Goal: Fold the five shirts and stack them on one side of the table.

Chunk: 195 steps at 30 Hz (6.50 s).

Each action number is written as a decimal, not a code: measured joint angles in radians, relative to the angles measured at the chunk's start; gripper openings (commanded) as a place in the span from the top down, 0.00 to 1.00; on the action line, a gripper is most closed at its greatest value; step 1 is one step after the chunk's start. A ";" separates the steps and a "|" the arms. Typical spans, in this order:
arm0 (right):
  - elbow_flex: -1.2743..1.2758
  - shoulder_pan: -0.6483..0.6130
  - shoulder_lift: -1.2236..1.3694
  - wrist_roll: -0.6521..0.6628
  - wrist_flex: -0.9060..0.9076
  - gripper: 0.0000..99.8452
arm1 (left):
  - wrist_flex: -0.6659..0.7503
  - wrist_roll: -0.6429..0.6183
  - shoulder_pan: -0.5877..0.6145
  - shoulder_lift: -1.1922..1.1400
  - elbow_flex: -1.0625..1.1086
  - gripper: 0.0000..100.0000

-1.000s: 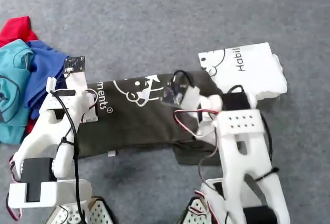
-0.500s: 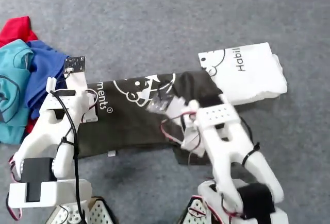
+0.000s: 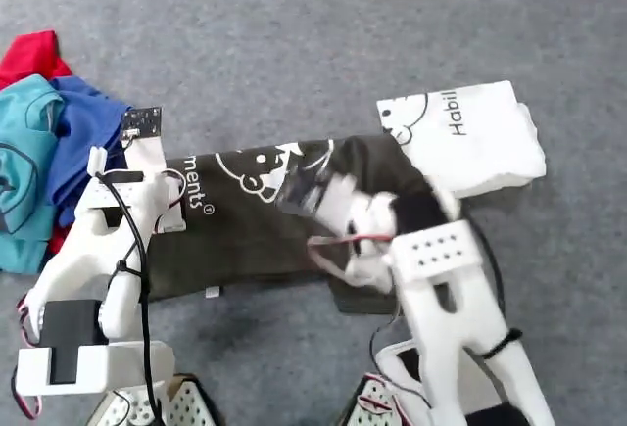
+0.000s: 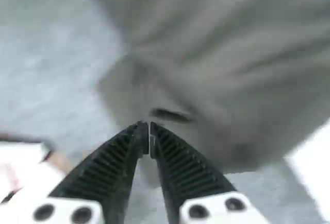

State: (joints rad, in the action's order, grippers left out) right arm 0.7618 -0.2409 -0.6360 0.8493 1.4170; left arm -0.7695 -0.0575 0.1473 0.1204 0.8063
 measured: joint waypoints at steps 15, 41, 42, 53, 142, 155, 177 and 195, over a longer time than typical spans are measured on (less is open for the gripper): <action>-0.002 0.077 0.413 0.000 -0.270 0.99 | 0.000 0.000 0.000 0.000 0.000 0.97; 0.048 -0.068 0.161 0.000 -0.101 0.99 | 0.000 0.000 0.000 0.000 0.000 0.97; 0.060 -0.066 0.193 0.000 -0.132 0.99 | 0.000 0.000 0.000 0.000 0.000 0.97; 0.203 -0.118 0.382 0.000 -0.296 0.99 | 0.000 0.000 0.000 0.000 0.000 0.97; -0.511 0.184 0.394 0.021 0.117 0.99 | -0.629 0.166 0.330 0.003 -0.677 0.74; -0.511 0.186 0.394 0.021 0.117 0.99 | -0.597 0.181 0.437 -0.902 -1.462 0.80; -0.511 0.184 0.394 0.021 0.117 0.99 | -0.918 0.180 0.736 -1.356 -2.433 0.74; -0.511 0.186 0.394 0.021 0.117 0.99 | -0.984 0.239 0.482 -0.439 -1.608 0.73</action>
State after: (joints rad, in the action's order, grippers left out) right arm 0.2509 -0.0552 -0.2417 0.8707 1.5336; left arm -1.7530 0.1818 0.6291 -0.3184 -0.8017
